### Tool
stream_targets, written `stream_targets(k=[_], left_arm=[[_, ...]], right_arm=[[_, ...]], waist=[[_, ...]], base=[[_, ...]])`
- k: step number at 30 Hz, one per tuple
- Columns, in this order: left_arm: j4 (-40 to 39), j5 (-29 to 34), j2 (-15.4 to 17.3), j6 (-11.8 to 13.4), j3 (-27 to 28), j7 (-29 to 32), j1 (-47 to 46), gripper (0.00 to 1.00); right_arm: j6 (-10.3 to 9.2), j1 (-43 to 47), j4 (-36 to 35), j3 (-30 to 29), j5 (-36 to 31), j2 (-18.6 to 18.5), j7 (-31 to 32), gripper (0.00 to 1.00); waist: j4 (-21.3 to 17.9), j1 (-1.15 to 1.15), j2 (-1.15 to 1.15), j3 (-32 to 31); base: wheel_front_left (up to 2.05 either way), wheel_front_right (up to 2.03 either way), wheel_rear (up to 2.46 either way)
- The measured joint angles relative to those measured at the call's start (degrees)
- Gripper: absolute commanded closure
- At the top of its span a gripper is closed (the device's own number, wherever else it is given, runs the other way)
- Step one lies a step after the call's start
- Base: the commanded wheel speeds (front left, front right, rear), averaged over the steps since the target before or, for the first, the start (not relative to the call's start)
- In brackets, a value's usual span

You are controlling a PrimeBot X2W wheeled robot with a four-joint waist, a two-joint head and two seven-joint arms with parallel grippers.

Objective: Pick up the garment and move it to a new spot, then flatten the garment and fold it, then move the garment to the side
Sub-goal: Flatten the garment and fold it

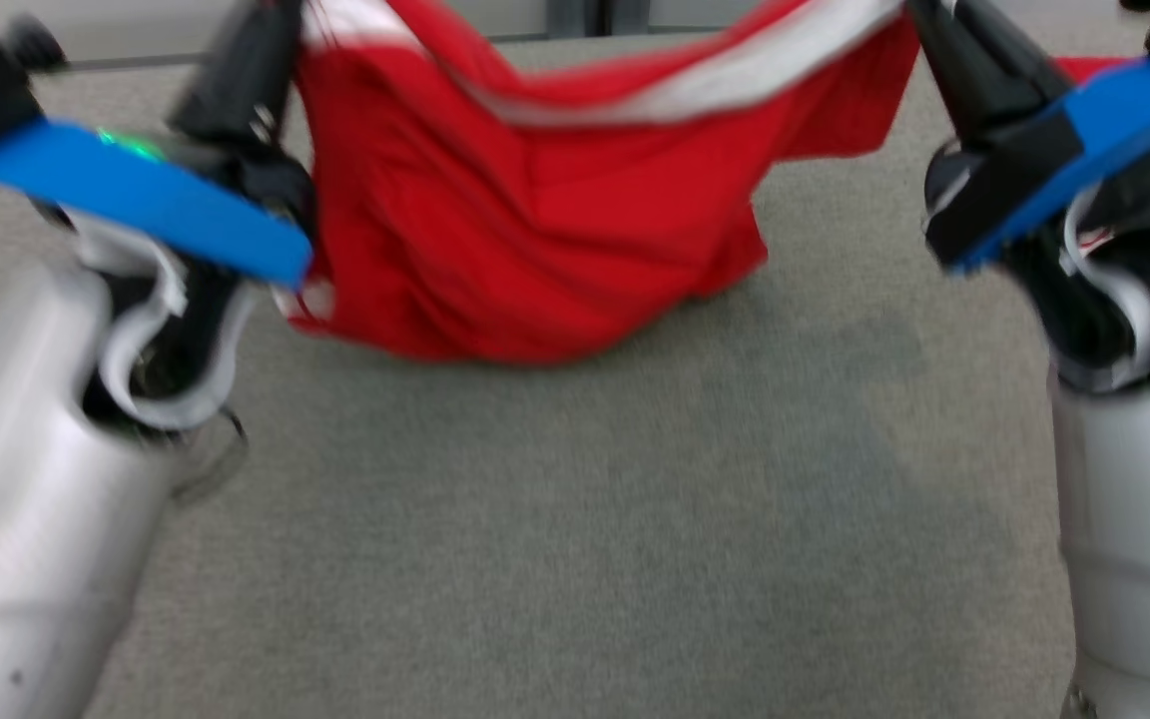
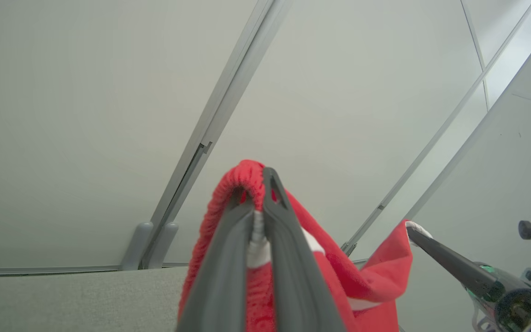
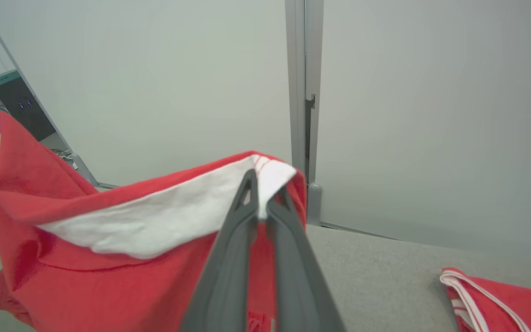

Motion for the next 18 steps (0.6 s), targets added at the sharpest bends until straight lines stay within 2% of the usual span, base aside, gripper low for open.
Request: stream_targets(k=[4, 10, 13, 18], left_arm=[[6.0, 1.1, -0.2, 0.5, 3.2, -1.2, -12.0, 1.0], [12.2, 6.0, -0.9, -0.1, 5.6, -8.3, -26.1, 1.0], [14.1, 7.5, -1.2, -1.0, 5.3, -11.1, -29.4, 1.0], [16.3, 7.2, -1.8, -1.9, 4.3, -13.3, -29.9, 1.0]], right_arm=[[0.0, -14.6, 10.3, 0.5, -2.1, 0.4, -6.8, 1.0], [0.01, -32.0, 21.1, -1.2, -7.1, 0.9, -25.9, 1.0], [0.02, -35.9, 25.5, -1.5, -9.1, 0.9, -33.1, 1.0], [0.02, -36.1, 32.3, -0.4, -9.3, -0.1, -35.8, 1.0]], waist=[[-1.3, 0.01, 0.01, 5.2], [-1.3, 0.0, 0.01, 9.6], [-1.4, -0.01, 0.01, 9.9], [-1.9, -0.04, 0.0, 10.6]], base=[[0.0, 0.0, 0.0], [0.0, 0.0, 0.0], [0.0, 0.0, 0.0], [0.0, 0.0, 0.0]])
